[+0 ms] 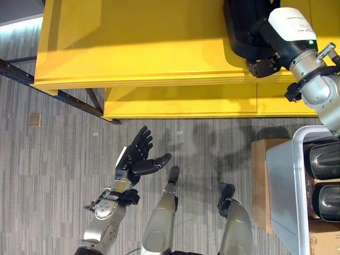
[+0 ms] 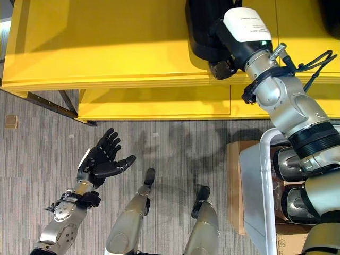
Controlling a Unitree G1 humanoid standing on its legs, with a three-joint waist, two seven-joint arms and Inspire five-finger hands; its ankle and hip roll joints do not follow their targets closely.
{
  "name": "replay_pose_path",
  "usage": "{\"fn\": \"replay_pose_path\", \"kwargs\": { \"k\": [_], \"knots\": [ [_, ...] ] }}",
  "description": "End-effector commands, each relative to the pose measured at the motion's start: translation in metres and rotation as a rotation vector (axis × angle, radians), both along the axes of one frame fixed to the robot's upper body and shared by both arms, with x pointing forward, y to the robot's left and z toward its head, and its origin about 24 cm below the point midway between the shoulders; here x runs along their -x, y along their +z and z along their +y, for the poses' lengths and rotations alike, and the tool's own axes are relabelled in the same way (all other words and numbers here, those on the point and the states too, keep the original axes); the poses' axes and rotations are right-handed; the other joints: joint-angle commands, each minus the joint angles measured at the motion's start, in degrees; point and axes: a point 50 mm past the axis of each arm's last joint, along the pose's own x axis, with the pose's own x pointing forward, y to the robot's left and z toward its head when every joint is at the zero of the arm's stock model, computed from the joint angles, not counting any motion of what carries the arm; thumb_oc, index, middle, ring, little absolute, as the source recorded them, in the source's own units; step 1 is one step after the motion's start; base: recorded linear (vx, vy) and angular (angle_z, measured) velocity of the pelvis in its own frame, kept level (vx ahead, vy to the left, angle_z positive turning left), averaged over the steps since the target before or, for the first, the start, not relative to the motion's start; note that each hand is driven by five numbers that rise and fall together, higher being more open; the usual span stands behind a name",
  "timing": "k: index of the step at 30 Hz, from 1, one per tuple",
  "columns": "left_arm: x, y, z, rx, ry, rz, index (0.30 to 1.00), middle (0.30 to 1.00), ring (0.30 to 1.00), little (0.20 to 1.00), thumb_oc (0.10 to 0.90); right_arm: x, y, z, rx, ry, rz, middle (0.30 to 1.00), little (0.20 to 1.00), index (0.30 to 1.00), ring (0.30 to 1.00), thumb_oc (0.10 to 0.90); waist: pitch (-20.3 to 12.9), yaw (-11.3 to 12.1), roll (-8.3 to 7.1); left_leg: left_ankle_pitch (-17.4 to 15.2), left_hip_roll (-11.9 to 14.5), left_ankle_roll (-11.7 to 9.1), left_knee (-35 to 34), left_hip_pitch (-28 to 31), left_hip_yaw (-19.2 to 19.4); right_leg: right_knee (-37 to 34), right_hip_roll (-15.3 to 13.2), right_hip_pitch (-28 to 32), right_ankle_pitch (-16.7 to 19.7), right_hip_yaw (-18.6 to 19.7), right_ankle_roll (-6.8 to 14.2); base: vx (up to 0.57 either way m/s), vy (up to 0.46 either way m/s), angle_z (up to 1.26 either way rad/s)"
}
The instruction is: Move parts from the plastic box to the shelf.
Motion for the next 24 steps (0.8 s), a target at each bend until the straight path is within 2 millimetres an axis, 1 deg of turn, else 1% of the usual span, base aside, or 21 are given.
{"fn": "replay_pose_path", "kwargs": {
  "k": [1,3,5,6,8,9,10,14,15,24],
  "knots": [
    [0.005,0.046,-0.006,0.036,-0.034,-0.250,1.000,1.000,1.000,1.000,0.900,0.025,0.089,0.015,-0.036,0.066,-0.316,0.300,0.300,0.300,0.300,0.400,-2.9,0.2,-0.61,-7.5,6.6,-1.4,7.7,-0.7,3.4,-2.7,-2.4,1.0,3.8,1.7,0.4,0.00,0.000,0.00],
    [0.003,0.050,-0.006,0.034,-0.031,-0.268,1.000,1.000,1.000,1.000,0.900,0.020,0.092,0.010,-0.028,0.018,-0.307,0.300,0.300,0.300,0.300,0.400,-2.5,0.4,-0.67,-7.7,6.5,-1.3,7.8,-0.9,3.4,-2.6,-2.5,0.6,3.7,1.7,0.5,0.00,0.000,0.00],
    [0.002,0.051,-0.006,0.035,-0.031,-0.272,1.000,1.000,1.000,1.000,0.900,0.019,0.095,0.009,-0.019,0.007,-0.311,0.300,0.300,0.300,0.300,0.400,-2.5,0.4,-0.63,-7.7,6.5,-1.3,7.7,-1.0,3.4,-2.6,-2.4,0.5,3.7,1.7,0.5,0.00,0.000,0.00],
    [0.002,0.052,-0.007,0.032,-0.035,-0.278,1.000,1.000,1.000,1.000,0.900,0.019,0.099,0.006,-0.006,-0.021,-0.312,0.300,0.300,0.300,0.300,0.400,-2.5,0.5,-0.72,-7.8,6.4,-1.4,7.6,-1.2,3.3,-2.8,-2.5,0.5,3.8,1.5,0.6,0.00,0.000,0.00],
    [0.001,0.053,-0.008,0.033,-0.037,-0.283,1.000,1.000,1.000,1.000,0.900,0.019,0.102,0.005,0.003,-0.034,-0.315,0.300,0.300,0.300,0.300,0.400,-2.5,0.5,-0.70,-7.7,6.4,-1.4,7.5,-1.2,3.2,-2.8,-2.5,0.4,3.8,1.5,0.7,0.00,0.000,0.00],
    [0.001,0.055,-0.008,0.032,-0.040,-0.293,1.000,1.000,1.000,1.000,0.900,0.019,0.107,0.001,0.017,-0.060,-0.320,0.300,0.300,0.300,0.300,0.400,-2.5,0.5,-0.77,-7.7,6.3,-1.4,7.3,-1.4,3.2,-2.7,-2.6,0.2,3.8,1.5,0.8,0.00,0.000,0.00],
    [0.001,0.055,-0.008,0.033,-0.040,-0.293,1.000,1.000,1.000,1.000,0.900,0.019,0.108,0.001,0.018,-0.060,-0.320,0.300,0.300,0.300,0.300,0.400,-2.5,0.4,-0.73,-7.7,6.3,-1.4,7.3,-1.4,3.2,-2.7,-2.6,0.2,3.8,1.5,0.8,0.00,0.000,0.00],
    [0.001,0.057,-0.007,0.031,-0.043,-0.302,1.000,1.000,1.000,1.000,0.900,0.021,0.119,-0.006,0.032,-0.118,-0.337,0.300,0.300,0.300,0.300,0.400,-2.7,0.6,-0.92,-7.6,6.1,-1.4,7.0,-1.6,3.1,-2.7,-2.6,-0.2,3.9,1.4,0.8,0.01,-0.003,0.00],
    [0.000,0.058,-0.007,0.031,-0.042,-0.305,1.000,1.000,1.000,1.000,0.900,0.021,0.124,-0.007,0.037,-0.132,-0.346,0.300,0.300,0.300,0.300,0.400,-2.8,0.7,-1.06,-7.6,6.1,-1.4,6.9,-1.7,3.0,-2.8,-2.5,-0.3,3.9,1.3,0.8,0.00,0.000,0.00],
    [-0.001,0.060,-0.006,0.033,-0.042,-0.314,1.000,1.000,1.000,1.000,0.900,0.030,0.144,-0.008,0.042,-0.159,-0.402,0.300,0.300,0.300,0.300,0.400,-3.3,0.8,-1.45,-7.3,6.0,-1.4,6.3,-2.4,2.5,-2.9,-2.4,-0.4,3.7,0.9,0.9,0.00,-0.001,0.01]
  ]
}}
